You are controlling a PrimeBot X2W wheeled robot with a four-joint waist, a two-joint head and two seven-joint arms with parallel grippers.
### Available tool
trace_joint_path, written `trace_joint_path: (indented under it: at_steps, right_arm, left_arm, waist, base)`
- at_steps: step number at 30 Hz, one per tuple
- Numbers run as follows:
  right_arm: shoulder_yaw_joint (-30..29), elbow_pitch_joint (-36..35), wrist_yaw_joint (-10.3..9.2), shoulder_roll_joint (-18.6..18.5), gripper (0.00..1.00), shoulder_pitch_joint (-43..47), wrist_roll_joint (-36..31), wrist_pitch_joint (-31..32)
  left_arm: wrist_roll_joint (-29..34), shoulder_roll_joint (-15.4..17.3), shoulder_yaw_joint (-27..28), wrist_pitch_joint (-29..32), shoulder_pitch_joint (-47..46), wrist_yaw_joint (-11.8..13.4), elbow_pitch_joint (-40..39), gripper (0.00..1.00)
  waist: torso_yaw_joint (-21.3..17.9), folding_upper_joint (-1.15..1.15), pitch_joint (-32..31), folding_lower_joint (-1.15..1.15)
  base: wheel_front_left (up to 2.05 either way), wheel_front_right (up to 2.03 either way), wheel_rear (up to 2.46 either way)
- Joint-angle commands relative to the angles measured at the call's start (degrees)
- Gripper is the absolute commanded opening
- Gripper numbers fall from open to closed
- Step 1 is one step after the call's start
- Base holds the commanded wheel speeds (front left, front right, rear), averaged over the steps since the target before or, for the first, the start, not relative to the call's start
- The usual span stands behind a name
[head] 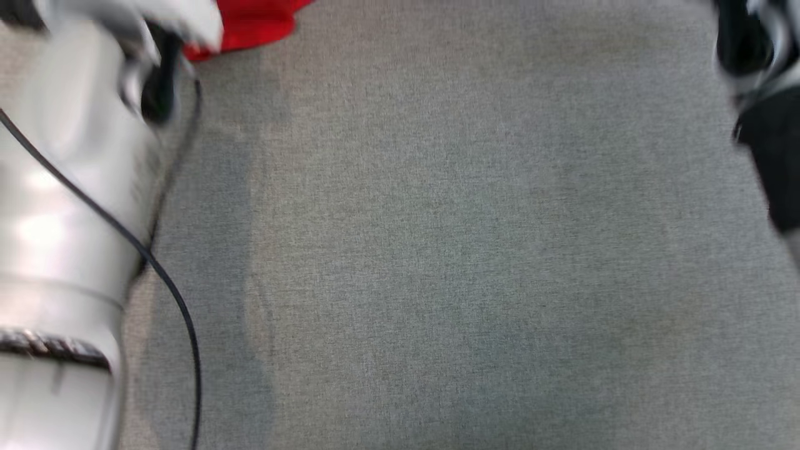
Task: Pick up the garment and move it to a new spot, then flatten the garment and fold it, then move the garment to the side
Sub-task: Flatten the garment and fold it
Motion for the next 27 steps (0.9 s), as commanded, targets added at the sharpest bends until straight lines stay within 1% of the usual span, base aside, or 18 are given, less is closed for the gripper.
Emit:
trace_joint_path:
  at_steps: [1,4,7,8,9,10,13,16,17,19,21,24,25,27]
  right_arm:
    - [0.25,-1.68,-0.01,-1.37,0.00,3.98,1.45,-0.78]
    - [0.19,-6.33,-0.01,-2.85,0.00,13.11,3.79,-1.21]
    - [-2.93,-13.06,-0.01,-3.92,0.00,23.99,4.39,-1.18]
    - [-4.01,-15.44,-0.01,-3.98,0.00,28.04,4.32,-1.18]
    - [-5.64,-19.69,-0.01,-4.21,0.00,35.87,3.79,-1.18]
    - [-6.56,-21.67,-0.01,-4.34,0.00,39.66,3.56,-1.18]
    - [-8.38,-27.37,-0.01,-3.86,0.00,50.09,2.52,-1.19]
    - [-10.47,-32.63,-0.01,-2.96,0.00,59.18,1.71,-1.19]
    - [-10.93,-34.05,-0.01,-2.71,0.00,61.94,1.40,-1.19]
    - [-11.19,-37.16,-0.01,-2.25,0.00,66.60,0.66,-1.10]
    - [-11.74,-39.89,-0.01,-1.88,0.00,70.85,-0.16,-0.06]
    - [-13.61,-44.66,-0.01,-1.35,0.00,76.71,-2.13,2.21]
    - [-13.61,-44.66,-0.01,-1.35,0.00,76.71,-2.13,2.21]
    - [-14.86,-47.81,-0.01,-0.16,0.00,80.56,-3.43,4.35]
  left_arm:
    - [-0.65,-0.15,-0.24,-0.40,3.48,-0.19,-0.89,0.00]
    - [-1.40,-0.69,-0.24,-0.49,11.30,-0.17,-4.97,0.00]
    - [-1.00,-1.09,-0.21,-0.46,20.84,-0.15,-10.00,0.00]
    - [-0.86,-1.30,-0.20,-0.47,23.72,-0.15,-11.83,0.00]
    - [-0.75,-1.44,0.30,-0.48,29.38,-0.16,-14.69,0.00]
    - [-0.44,-1.54,0.58,-0.47,32.11,-0.16,-16.03,0.00]
    - [0.51,-1.16,1.39,-0.47,39.36,-0.15,-19.91,0.00]
    - [1.24,-0.11,2.54,-0.48,45.52,0.68,-24.01,0.00]
    - [1.62,0.47,2.85,-0.48,47.53,1.01,-25.50,0.00]
    - [3.56,2.61,2.95,-0.50,51.22,2.81,-28.83,0.00]
    - [3.48,3.26,3.41,-0.46,55.60,4.01,-32.68,0.00]
    - [3.56,5.35,4.10,0.68,61.43,6.43,-39.28,0.00]
    - [3.56,5.35,4.10,0.68,61.43,6.43,-39.28,0.00]
    - [3.12,6.65,4.61,2.23,65.45,8.18,-44.09,0.00]
  waist:
    - [0.06,0.00,-1.44,0.00]
    - [0.14,0.00,-3.69,0.00]
    - [0.21,0.00,-6.31,0.00]
    - [0.31,0.00,-7.18,0.00]
    - [0.41,0.00,-8.90,0.00]
    - [0.50,0.00,-9.74,0.00]
    - [0.26,0.00,-12.19,0.00]
    - [-0.36,0.00,-14.40,0.00]
    - [-0.65,0.00,-15.20,0.00]
    - [-1.30,0.00,-16.81,0.00]
    - [-1.94,0.00,-18.89,0.00]
    - [-2.60,0.00,-21.46,0.00]
    - [-2.60,0.00,-21.46,0.00]
    - [-2.87,0.00,-22.96,0.00]
  base:
    - [0.00,0.00,0.00]
    - [0.00,0.00,0.00]
    - [0.00,0.00,0.00]
    - [0.00,0.00,0.00]
    - [0.00,0.00,0.00]
    - [0.00,0.00,0.00]
    - [0.00,0.00,0.00]
    - [0.00,0.00,0.00]
    - [0.00,0.00,0.00]
    - [0.00,0.00,0.00]
    - [0.00,0.00,0.00]
    - [0.00,0.00,0.00]
    - [0.00,0.00,0.00]
    - [0.00,0.00,0.00]
